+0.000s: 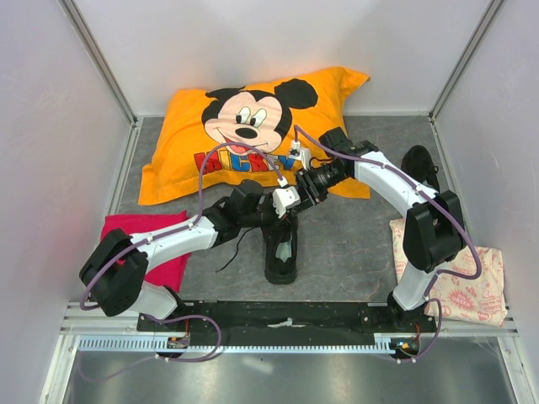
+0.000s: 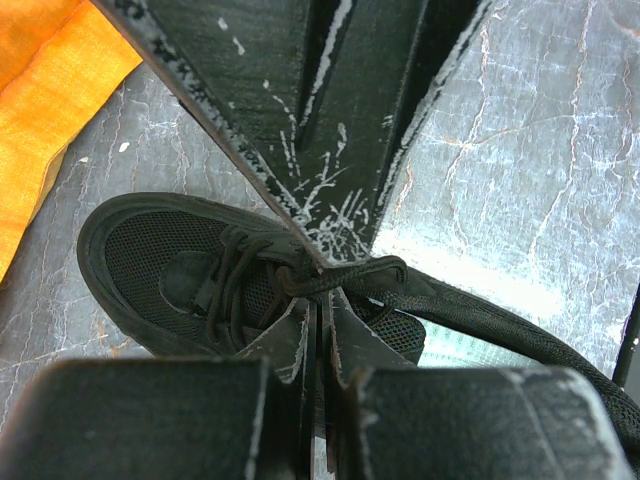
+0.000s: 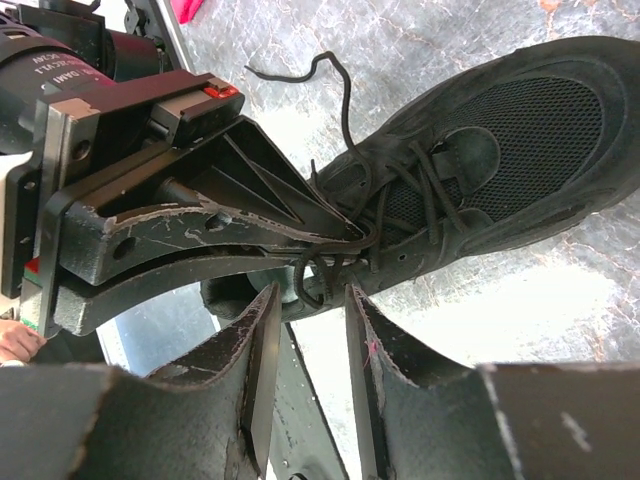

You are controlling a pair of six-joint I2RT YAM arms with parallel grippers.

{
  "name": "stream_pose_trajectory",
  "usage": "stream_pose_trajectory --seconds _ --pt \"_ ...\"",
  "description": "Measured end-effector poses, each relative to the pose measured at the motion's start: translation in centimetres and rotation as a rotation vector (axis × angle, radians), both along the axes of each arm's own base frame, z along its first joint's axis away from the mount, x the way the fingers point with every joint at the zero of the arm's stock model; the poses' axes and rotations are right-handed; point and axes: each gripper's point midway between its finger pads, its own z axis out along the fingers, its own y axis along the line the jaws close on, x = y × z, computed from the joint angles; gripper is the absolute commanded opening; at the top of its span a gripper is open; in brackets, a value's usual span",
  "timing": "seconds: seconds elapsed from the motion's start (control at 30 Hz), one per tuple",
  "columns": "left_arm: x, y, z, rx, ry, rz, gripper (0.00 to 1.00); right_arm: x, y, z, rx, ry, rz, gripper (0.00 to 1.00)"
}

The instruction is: Tie the shoes

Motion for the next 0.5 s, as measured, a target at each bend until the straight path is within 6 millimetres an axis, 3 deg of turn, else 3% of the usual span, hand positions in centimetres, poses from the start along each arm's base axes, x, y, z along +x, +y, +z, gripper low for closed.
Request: stream_pose_trajectory --seconds 0.5 --pt "0.14 -0.30 0.41 -0.018 -0.013 -0.006 0.02 -0.01 0.09 -0.51 -0.002 -0.003 0.002 0.27"
